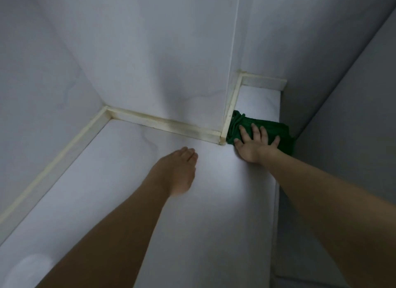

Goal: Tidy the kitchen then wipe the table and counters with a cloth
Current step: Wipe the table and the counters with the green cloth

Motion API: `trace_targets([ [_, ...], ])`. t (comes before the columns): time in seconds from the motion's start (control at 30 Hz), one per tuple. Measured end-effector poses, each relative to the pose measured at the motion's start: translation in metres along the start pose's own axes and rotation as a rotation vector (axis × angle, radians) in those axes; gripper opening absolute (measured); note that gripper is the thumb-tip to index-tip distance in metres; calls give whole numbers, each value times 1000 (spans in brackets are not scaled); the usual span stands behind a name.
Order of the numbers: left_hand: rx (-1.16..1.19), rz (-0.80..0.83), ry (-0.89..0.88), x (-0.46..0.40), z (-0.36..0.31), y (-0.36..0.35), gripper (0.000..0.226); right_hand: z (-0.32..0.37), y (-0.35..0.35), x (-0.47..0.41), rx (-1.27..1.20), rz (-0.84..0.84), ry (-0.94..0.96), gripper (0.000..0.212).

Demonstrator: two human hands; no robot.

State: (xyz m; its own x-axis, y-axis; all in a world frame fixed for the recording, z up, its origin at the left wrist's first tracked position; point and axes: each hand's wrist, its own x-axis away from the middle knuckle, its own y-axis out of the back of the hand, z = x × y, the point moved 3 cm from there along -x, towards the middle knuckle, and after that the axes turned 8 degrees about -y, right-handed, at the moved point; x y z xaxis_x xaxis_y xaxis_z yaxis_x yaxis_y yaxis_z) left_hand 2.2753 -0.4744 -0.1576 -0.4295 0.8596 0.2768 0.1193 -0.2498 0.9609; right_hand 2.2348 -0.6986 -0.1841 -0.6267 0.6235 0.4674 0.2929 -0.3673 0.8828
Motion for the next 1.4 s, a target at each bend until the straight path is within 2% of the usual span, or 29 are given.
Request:
trace_targets([
  [0.13, 81, 34, 168, 33, 3, -1, 54, 3, -23, 46, 23, 24, 14, 57],
  [0.3, 69, 33, 199, 58, -10, 7, 53, 10, -53, 104, 36, 93, 71, 60],
  [0.47, 79, 40, 200, 78, -28, 22, 54, 9, -82, 178, 96, 199, 278, 67],
  [0.63, 224, -15, 167, 66, -45, 29, 56, -16, -37, 165, -49, -43, 259, 76],
  [0.73, 338, -17, 131, 44, -58, 20, 58, -27, -27, 141, 91, -4, 289, 99],
  [0.8, 317, 5, 116, 31, -64, 5, 59, -30, -26, 129, 125, 31, 269, 105],
  [0.87, 258, -14, 120, 24, -67, -3, 55, -29, -23, 123, 183, -9, 280, 94],
  [1.03, 146, -184, 102, 33, -72, -2, 29, -23, -23, 135, 259, -137, 397, 38],
  [1.1, 141, -212, 119, 47, -77, 5, 25, -25, -20, 149, 241, -171, 450, 21],
  [1.27, 89, -254, 180, 115, -125, 40, 17, -43, 1, 207, 280, -163, 564, 18],
  [1.4, -1, -268, 285, 184, -172, 68, 20, -64, 10, 263, 130, -10, 647, 17],
])
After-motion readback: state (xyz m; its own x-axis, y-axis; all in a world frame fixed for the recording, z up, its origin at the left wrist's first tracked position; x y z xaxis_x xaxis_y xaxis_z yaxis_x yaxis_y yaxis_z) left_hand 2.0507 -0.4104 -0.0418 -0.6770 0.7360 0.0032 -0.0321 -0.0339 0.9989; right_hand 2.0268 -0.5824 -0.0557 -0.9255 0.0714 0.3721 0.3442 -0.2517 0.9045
